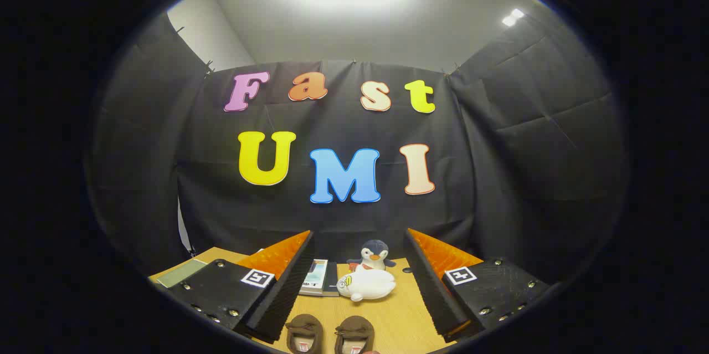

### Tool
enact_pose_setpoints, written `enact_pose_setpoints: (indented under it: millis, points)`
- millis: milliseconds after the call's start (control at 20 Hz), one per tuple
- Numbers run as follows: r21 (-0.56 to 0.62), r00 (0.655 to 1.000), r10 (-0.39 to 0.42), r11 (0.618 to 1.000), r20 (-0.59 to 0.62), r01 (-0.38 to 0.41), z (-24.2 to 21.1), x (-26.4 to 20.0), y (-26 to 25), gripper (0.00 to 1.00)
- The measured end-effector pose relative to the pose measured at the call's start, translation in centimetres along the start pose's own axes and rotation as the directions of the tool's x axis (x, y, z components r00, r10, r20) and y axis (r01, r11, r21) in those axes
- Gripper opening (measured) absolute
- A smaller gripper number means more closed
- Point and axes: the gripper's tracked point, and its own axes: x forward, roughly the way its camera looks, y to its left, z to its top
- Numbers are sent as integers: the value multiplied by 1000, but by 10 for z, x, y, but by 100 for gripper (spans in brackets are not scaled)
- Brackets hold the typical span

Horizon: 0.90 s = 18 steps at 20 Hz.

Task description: Open the storage box then place both shoes into the box .Put the left shoe in first, then the right shoe, with the right side of both shoes facing outward in a uniform manner.

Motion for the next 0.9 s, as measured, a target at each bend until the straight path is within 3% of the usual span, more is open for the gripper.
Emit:
enact_pose_setpoints:
  millis: [900]
  points:
    - [-9,1000,10,1000,-21,-10,-12,5,7,96]
